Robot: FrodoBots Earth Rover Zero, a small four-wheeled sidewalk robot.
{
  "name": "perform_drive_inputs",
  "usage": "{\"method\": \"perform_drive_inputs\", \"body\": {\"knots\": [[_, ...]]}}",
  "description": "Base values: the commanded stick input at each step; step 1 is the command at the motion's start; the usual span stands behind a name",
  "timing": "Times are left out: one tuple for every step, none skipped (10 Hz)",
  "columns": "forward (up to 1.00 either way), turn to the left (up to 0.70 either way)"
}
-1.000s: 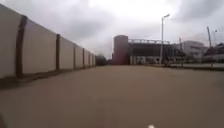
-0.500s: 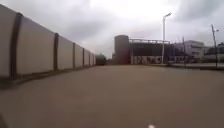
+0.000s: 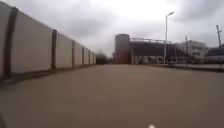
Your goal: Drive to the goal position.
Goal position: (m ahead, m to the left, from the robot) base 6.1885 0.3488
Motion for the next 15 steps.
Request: {"method": "perform_drive_inputs", "body": {"knots": [[0.70, 0.00], [0.70, 0.00], [0.70, 0.00], [0.70, 0.00], [0.70, 0.00], [0.70, 0.00], [0.70, 0.00], [0.70, 0.00], [0.70, 0.00], [0.70, 0.00], [0.70, 0.00], [0.70, 0.00], [0.70, -0.05], [0.70, -0.11], [0.70, -0.14]]}}
